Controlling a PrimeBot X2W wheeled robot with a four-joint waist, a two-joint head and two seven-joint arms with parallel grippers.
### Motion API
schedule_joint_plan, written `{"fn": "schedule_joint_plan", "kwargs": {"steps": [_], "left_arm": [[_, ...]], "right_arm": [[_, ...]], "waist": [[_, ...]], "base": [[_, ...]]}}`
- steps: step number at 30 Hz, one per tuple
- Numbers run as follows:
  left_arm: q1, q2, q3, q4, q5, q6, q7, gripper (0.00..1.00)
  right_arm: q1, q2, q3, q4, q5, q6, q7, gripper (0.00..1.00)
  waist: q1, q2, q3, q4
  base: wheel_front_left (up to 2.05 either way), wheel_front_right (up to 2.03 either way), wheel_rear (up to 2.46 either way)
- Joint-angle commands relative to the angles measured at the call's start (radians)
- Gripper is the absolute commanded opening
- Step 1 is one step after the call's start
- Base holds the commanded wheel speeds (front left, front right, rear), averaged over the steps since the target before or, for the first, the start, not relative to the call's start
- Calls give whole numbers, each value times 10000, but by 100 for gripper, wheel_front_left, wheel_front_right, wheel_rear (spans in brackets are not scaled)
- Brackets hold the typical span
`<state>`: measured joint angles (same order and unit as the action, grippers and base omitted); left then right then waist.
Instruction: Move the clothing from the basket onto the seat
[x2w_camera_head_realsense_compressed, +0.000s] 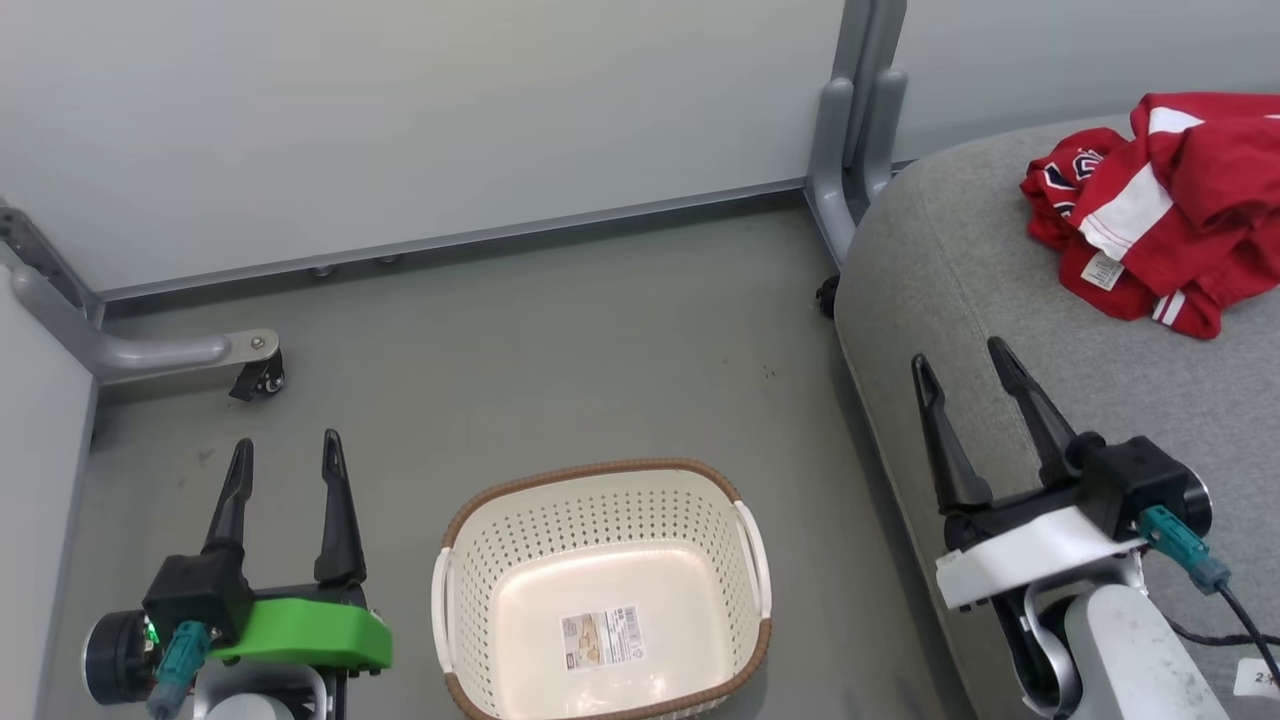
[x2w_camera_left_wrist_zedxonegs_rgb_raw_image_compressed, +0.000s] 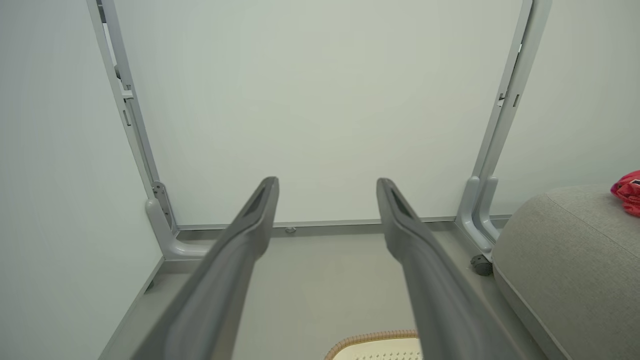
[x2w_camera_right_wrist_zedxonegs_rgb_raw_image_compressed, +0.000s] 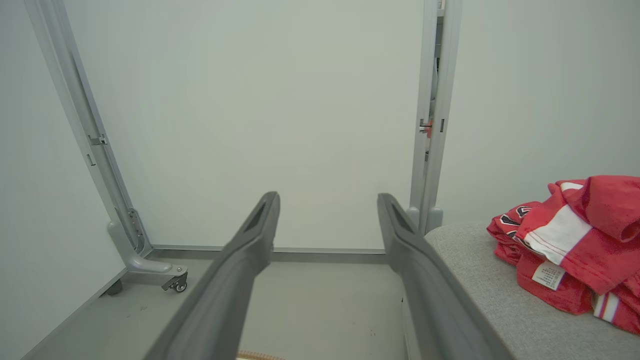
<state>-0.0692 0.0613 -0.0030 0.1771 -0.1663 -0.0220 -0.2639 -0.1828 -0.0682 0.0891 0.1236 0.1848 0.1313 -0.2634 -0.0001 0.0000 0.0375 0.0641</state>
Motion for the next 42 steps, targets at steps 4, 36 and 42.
{"fn": "schedule_joint_plan", "kwargs": {"steps": [4, 36, 42], "left_arm": [[407, -35, -10, -77, 54, -67, -6, 100], [538, -134, 108, 622, -601, -146, 255, 0], [466, -131, 188, 608, -1762, -225, 543, 0]], "right_arm": [[647, 58, -55, -280, -82, -10, -20, 100], [1323, 215, -138, 181, 619, 0, 134, 0], [1261, 153, -234, 270, 1823, -1, 390, 0]], "waist": [[1, 0, -307, 107], [1, 0, -458, 247], [1, 0, -452, 204]], "base": [[0, 0, 0], [0, 0, 0], [0, 0, 0]]}}
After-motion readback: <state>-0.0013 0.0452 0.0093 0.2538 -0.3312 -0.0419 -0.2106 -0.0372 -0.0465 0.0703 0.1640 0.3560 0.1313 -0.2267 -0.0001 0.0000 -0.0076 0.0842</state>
